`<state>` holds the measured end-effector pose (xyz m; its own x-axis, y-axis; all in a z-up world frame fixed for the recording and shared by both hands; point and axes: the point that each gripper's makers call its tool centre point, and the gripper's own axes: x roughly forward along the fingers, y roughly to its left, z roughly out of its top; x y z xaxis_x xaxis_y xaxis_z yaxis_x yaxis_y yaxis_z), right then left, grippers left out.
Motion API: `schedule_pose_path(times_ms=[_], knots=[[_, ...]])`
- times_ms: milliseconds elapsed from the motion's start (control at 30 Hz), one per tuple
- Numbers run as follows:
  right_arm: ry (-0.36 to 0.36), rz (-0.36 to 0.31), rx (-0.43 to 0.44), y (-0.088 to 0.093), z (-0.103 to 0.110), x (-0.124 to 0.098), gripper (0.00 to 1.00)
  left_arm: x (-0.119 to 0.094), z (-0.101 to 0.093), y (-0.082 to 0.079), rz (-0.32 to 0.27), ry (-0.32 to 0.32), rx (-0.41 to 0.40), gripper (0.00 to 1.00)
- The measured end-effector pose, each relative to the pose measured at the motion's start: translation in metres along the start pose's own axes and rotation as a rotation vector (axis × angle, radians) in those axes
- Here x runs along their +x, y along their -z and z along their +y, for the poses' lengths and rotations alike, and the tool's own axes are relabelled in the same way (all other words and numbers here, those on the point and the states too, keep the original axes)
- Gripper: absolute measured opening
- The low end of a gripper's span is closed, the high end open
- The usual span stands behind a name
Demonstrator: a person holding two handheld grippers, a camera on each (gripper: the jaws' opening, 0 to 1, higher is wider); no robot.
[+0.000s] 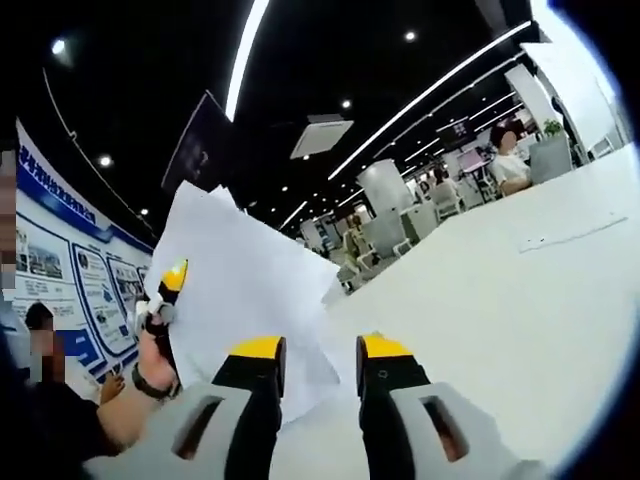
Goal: Organize the stack of printing papers by aligning and flattening the scattered papers on the table
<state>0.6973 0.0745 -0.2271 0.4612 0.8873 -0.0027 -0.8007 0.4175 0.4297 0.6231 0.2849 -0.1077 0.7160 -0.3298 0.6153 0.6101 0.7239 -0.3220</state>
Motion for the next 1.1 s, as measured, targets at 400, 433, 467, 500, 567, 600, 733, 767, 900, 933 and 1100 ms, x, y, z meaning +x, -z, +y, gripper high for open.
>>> schedule_pose_path(times_ms=[400, 433, 467, 500, 567, 600, 733, 767, 900, 933, 1100], knots=[[-0.056, 0.076, -0.118, -0.004, 0.011, -0.013, 0.41, 0.026, -0.028, 0.017, 0.117, 0.111, -0.005, 0.06], [-0.061, 0.071, -0.113, -0.006, 0.012, -0.014, 0.42, 0.028, -0.030, 0.016, 0.118, 0.124, 0.002, 0.06], [-0.079, 0.049, -0.105, -0.013, 0.015, -0.016, 0.44, 0.030, -0.032, 0.016, 0.121, 0.131, 0.008, 0.06], [-0.084, 0.044, -0.103, -0.017, 0.017, -0.017, 0.45, 0.031, -0.033, 0.016, 0.124, 0.135, 0.010, 0.06], [-0.086, 0.027, -0.113, -0.027, 0.020, -0.020, 0.51, 0.034, -0.038, 0.017, 0.140, 0.161, 0.015, 0.06], [-0.082, 0.019, -0.131, -0.032, 0.021, -0.022, 0.53, 0.036, -0.041, 0.018, 0.155, 0.182, 0.013, 0.06], [-0.073, 0.008, -0.179, -0.047, 0.023, -0.027, 0.56, 0.042, -0.054, 0.020, 0.182, 0.235, 0.045, 0.06], [-0.053, 0.018, -0.208, -0.050, 0.020, -0.027, 0.57, 0.043, -0.057, 0.020, 0.183, 0.249, 0.046, 0.06], [0.013, 0.068, -0.403, -0.051, 0.007, -0.025, 0.57, 0.047, -0.065, 0.021, 0.176, 0.275, 0.046, 0.06], [0.021, 0.093, -0.420, -0.049, 0.005, -0.024, 0.58, 0.048, -0.067, 0.022, 0.179, 0.283, 0.044, 0.06], [-0.058, 0.156, -0.442, -0.038, 0.011, -0.022, 0.59, 0.049, -0.080, 0.038, 0.227, 0.348, 0.026, 0.06]])
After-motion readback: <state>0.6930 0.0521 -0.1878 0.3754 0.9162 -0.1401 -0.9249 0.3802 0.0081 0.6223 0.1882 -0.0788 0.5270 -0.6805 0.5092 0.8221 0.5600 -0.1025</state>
